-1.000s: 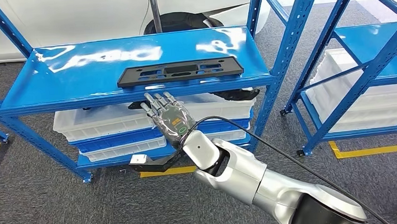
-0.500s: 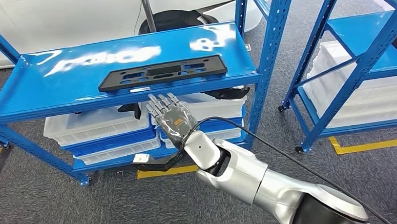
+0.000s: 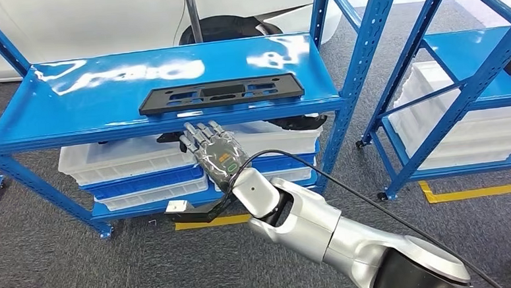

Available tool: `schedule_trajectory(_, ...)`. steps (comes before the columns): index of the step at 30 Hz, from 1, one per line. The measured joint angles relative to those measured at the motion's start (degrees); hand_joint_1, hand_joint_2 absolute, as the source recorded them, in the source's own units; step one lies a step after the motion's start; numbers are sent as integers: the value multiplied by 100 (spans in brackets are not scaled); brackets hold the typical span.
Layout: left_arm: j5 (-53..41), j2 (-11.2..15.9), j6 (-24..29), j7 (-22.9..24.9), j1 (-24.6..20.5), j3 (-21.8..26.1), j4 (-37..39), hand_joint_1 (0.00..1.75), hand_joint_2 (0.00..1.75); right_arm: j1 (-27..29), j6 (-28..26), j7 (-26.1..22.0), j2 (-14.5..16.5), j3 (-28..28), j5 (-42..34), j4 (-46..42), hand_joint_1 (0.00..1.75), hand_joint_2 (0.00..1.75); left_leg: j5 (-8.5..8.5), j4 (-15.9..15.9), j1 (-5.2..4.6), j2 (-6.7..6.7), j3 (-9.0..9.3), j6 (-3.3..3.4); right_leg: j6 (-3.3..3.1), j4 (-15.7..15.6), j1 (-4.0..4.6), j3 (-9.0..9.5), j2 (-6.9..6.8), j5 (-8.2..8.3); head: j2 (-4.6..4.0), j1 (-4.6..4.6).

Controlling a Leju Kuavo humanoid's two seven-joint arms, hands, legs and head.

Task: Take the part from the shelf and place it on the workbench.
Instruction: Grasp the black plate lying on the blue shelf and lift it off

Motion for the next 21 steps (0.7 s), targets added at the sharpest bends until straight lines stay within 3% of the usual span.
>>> schedule_trajectory(2, 1, 1, 2, 0, 3, 0, 2, 0, 0, 13, 20, -1, -5, 7, -36, 2, 0, 175, 1, 2, -11, 2, -1, 18, 13, 771, 3, -355, -3, -324, 0, 8)
schedule_trajectory(3, 1, 1, 1, 0, 7, 0, 2, 0, 0, 22, 27, -2, -8, 11, -50, 2, 0, 175, 0, 4, -16, 0, -1, 21, 16, 975, 4, -452, -3, -359, 0, 8)
schedule_trajectory(4, 0, 0, 1, 0, 11, 0, 2, 0, 0, 27, 32, -2, -11, 15, -61, 3, 0, 175, -2, 7, -18, -3, 2, 22, 14, 936, 4, -434, -3, -279, 0, 9)
schedule_trajectory(5, -1, -1, 1, 0, 13, 0, 2, 0, 0, 29, 36, -2, -12, 17, -69, 3, 0, 175, -6, 10, -18, -6, 9, 19, 6, 681, 4, -310, -6, -114, 0, 9)
schedule_trajectory(7, 1, -1, 0, -1, 11, 0, 2, 0, 0, 24, 37, -2, -10, 19, -73, 3, 0, 175, -29, 37, -33, -11, 11, -8, -27, -150, 8, 99, -22, 249, 0, 9)
schedule_trajectory(9, 3, -1, 0, -2, 10, 0, 2, 0, 0, 21, 43, -2, -4, 19, -73, 3, 0, 175, -53, 68, -59, -11, -9, -54, -75, -641, 22, 325, -31, 392, 0, 3)
schedule_trajectory(13, 5, 1, 0, -13, 10, 0, 2, 0, 0, 13, 49, -2, 4, 19, -75, 3, 0, 175, -149, 193, -35, -5, -79, -150, -179, -701, 15, 323, -18, 411, 0, -7)
schedule_trajectory(15, 5, 1, 0, -15, 8, 0, 2, 0, 0, 7, 51, -2, 11, 19, -77, 3, 0, 175, -445, 719, -6, -3, -317, -226, -216, -709, -12, 321, -22, 422, 0, -23)
schedule_trajectory(17, 5, -1, -2, -15, 13, 0, 2, 0, 0, 8, 58, -2, 13, 26, -79, 3, 0, 175, -764, 1495, 27, -2, -678, -287, -228, -708, -15, 314, -24, 422, 0, -33)
schedule_trajectory(18, 5, -1, -3, -15, 18, -1, 2, 0, 0, 11, 63, -2, 12, 33, -83, 4, 0, 175, -821, 1740, 43, -2, -799, -308, -227, -707, -18, 312, -24, 421, 0, -34)
schedule_trajectory(19, 4, -1, -3, -15, 23, -1, 3, 0, 0, 12, 68, -2, 12, 40, -86, 4, 0, 175, -775, 1773, 57, -2, -823, -322, -226, -707, -24, 311, -22, 421, 0, -34)
schedule_trajectory(21, 3, 1, -3, -15, 22, -2, 4, 0, 0, 10, 73, -2, 14, 48, -98, 5, 0, 175, -446, 1211, 82, -1, -569, -343, -212, -706, -45, 317, -17, 418, 0, -35)
